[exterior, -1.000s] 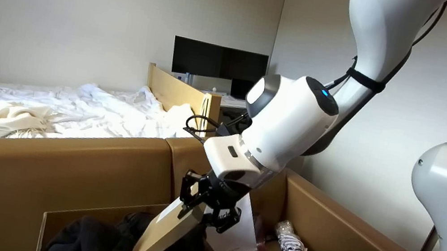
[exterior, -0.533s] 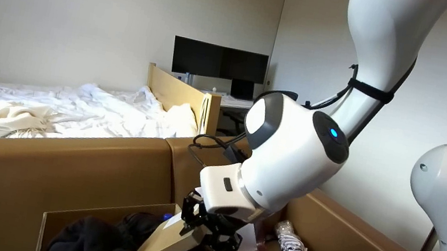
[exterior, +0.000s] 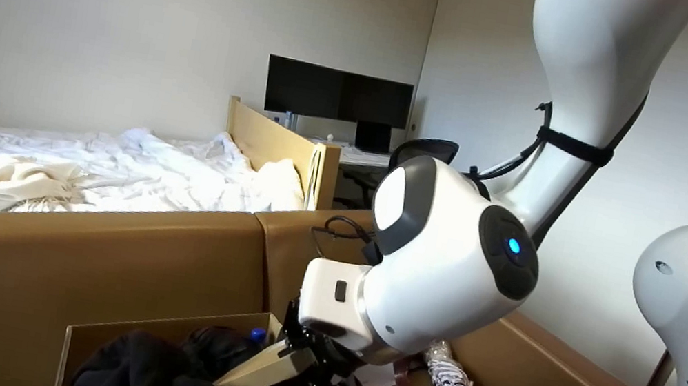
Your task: Put the book inside the box
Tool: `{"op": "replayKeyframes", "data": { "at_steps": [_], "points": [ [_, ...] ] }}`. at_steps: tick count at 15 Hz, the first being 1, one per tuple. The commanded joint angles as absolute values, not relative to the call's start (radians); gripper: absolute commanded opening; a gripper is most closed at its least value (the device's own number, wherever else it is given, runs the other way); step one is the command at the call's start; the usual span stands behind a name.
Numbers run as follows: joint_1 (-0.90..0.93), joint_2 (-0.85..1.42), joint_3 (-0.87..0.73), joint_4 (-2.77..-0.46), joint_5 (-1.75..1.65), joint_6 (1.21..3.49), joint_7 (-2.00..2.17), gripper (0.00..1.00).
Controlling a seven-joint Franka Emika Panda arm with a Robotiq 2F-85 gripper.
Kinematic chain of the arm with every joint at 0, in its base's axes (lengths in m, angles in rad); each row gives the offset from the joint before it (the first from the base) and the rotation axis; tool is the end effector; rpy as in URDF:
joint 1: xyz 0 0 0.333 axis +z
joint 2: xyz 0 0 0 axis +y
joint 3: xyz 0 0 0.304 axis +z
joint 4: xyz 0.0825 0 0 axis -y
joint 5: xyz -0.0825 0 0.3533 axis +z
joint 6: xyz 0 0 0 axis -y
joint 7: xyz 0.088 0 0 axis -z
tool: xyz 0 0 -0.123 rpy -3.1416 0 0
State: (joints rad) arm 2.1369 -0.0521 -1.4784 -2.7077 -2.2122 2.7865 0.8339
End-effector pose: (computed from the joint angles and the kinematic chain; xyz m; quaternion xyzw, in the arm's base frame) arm 0.2505 0.2421 0.2122 0.5269 0.7806 0.2561 0.2179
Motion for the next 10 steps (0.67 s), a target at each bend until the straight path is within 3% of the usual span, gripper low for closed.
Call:
{"op": "replayKeyframes", "data": {
  "at_steps": [1,2,6,7,10],
  "points": [
    [2.179,-0.054,-1.541,-2.710,-2.169,2.769,0.912,0.07],
    [2.161,-0.049,-1.509,-2.708,-2.184,2.784,0.872,0.28],
    [2.165,-0.056,-1.539,-2.707,-2.184,2.784,0.888,0.28],
    [2.165,-0.058,-1.539,-2.707,-2.184,2.784,0.888,0.07],
    [2.224,-0.067,-1.519,-2.657,-2.120,2.692,0.958,0.07]
  ]
}}
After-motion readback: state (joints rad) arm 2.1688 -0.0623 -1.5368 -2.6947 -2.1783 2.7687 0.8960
